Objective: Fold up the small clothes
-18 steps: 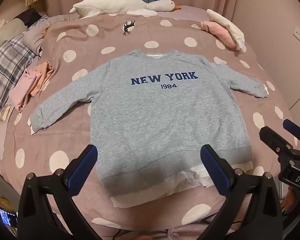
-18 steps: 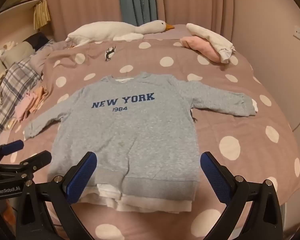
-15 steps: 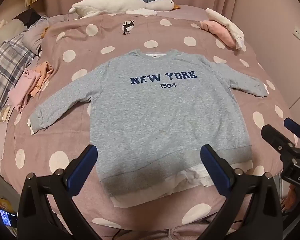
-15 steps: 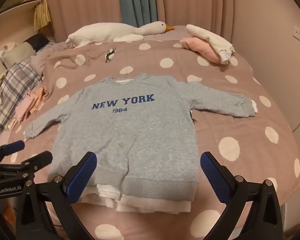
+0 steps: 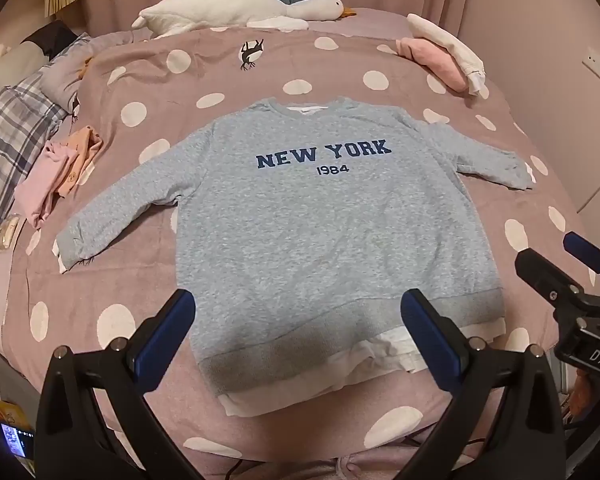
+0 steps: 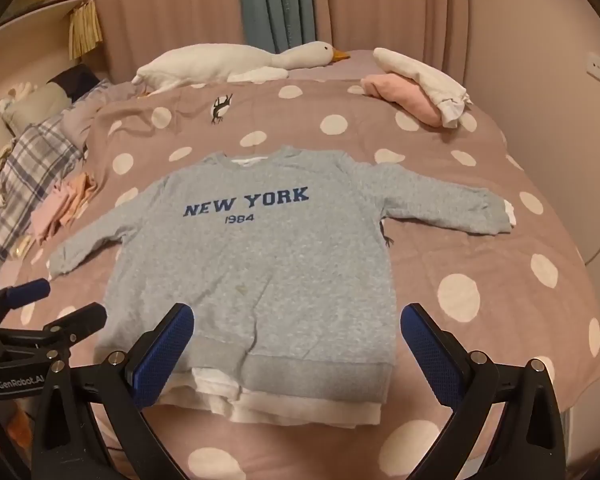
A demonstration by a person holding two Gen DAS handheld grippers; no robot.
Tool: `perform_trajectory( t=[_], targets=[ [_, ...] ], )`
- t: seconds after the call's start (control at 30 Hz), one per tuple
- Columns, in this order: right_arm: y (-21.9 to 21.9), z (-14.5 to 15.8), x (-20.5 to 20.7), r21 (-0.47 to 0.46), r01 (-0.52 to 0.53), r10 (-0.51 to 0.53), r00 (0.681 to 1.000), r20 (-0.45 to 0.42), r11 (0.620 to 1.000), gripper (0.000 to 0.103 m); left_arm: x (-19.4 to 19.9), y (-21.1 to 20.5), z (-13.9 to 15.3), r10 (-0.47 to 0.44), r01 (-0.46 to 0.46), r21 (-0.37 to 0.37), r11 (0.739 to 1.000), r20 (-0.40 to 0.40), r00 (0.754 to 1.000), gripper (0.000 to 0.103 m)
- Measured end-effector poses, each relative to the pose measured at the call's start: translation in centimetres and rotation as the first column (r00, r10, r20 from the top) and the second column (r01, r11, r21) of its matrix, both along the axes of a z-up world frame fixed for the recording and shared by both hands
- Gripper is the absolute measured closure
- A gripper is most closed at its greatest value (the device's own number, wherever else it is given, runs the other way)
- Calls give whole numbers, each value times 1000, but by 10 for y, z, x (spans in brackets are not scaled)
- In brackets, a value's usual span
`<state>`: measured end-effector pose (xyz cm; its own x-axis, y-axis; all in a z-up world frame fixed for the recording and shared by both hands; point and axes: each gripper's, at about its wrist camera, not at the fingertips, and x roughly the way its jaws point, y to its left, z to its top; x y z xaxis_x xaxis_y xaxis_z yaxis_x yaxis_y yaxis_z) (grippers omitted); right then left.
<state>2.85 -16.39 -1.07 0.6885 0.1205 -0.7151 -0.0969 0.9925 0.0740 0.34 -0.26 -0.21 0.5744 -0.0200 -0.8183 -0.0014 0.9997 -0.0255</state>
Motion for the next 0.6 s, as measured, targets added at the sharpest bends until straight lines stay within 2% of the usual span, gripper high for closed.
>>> perform_trajectory(
  t=[0.6],
  targets=[
    [4, -5, 2, -6, -9, 9, 1000, -12, 1000, 1, 2, -2, -4, 3, -3, 8, 1000, -7, 1000, 0]
  ],
)
